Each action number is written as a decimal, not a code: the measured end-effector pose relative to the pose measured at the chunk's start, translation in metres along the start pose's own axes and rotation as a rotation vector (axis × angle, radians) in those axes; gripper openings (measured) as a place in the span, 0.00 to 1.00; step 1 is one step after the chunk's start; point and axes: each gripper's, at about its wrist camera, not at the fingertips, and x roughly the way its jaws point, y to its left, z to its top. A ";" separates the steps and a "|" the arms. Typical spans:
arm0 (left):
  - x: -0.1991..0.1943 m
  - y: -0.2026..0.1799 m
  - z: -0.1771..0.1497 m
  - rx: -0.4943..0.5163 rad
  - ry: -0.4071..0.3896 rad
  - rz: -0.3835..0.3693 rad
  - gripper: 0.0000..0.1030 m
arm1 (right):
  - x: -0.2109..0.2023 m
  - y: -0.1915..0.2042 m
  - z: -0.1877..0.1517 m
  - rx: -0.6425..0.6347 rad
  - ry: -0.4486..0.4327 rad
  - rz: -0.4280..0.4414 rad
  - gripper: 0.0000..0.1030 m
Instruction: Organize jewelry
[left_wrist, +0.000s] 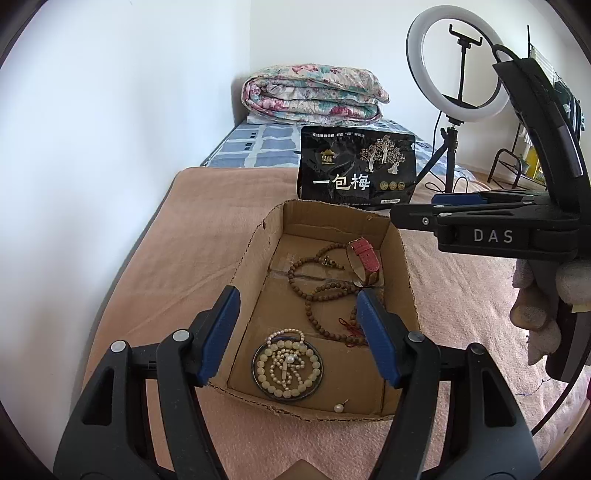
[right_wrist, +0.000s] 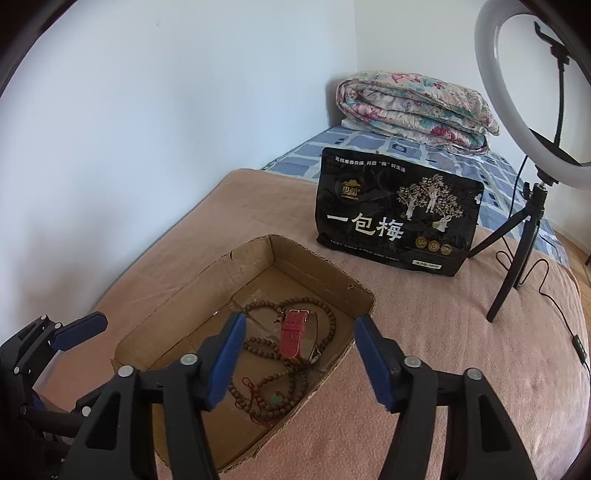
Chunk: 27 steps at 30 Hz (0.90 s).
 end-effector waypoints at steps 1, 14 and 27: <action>-0.002 0.000 0.001 -0.001 -0.003 0.001 0.66 | -0.004 -0.001 0.000 0.001 -0.004 -0.001 0.65; -0.054 -0.017 0.004 0.052 -0.064 0.025 0.66 | -0.066 0.004 -0.011 -0.007 -0.067 -0.011 0.66; -0.120 -0.031 -0.009 0.065 -0.115 0.060 0.68 | -0.142 0.015 -0.038 -0.010 -0.157 -0.072 0.85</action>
